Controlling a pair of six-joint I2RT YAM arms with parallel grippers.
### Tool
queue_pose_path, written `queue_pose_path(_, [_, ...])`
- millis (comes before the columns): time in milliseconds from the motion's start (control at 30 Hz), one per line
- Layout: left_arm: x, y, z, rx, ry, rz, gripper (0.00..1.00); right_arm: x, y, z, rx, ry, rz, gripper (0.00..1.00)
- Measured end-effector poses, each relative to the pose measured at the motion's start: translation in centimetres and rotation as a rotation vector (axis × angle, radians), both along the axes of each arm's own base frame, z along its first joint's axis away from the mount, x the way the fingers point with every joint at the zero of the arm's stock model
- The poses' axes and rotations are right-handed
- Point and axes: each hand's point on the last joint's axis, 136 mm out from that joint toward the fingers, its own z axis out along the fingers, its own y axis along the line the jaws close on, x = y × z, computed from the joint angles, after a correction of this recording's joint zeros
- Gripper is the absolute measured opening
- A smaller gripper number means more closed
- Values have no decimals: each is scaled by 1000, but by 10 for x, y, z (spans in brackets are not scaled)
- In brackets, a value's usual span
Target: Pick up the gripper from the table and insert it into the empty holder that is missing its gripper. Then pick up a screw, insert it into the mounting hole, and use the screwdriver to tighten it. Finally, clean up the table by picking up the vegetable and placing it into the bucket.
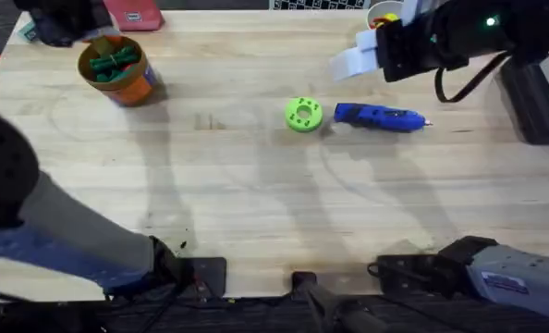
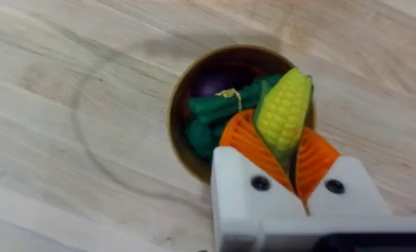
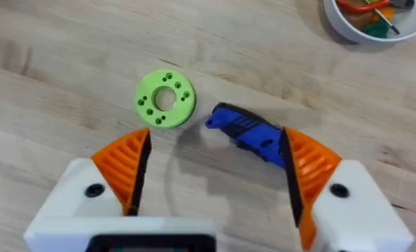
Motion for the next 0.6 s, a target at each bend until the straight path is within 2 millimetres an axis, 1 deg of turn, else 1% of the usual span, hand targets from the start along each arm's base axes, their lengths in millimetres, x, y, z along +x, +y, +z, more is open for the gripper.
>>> queue_pose_path(100, [3,1,-20,-10,42,-5,31,3,1,2,7,-15,0,993])
queue_pose_path(167, [3,1,-26,-13,56,-7,31,5,2,4,11,-24,0,993])
queue_pose_path(200, [3,1,-27,-12,57,-9,51,5,2,4,12,-26,0,993])
queue_pose_path(333, [1,0,-26,-11,62,-13,688,6,3,5,14,-30,0,993])
queue_pose_path(400, [-2,-1,-28,-17,78,-11,953,6,3,5,14,-30,0,994])
queue_pose_path(433, [-4,-1,-28,-19,83,-11,974,6,3,5,13,-29,0,994])
queue_pose_path(500, [-7,-2,-26,-21,91,-11,984,6,3,5,14,-30,0,994])
queue_pose_path(600, [-13,-4,-13,-17,78,-11,985,6,3,5,14,-30,0,993])
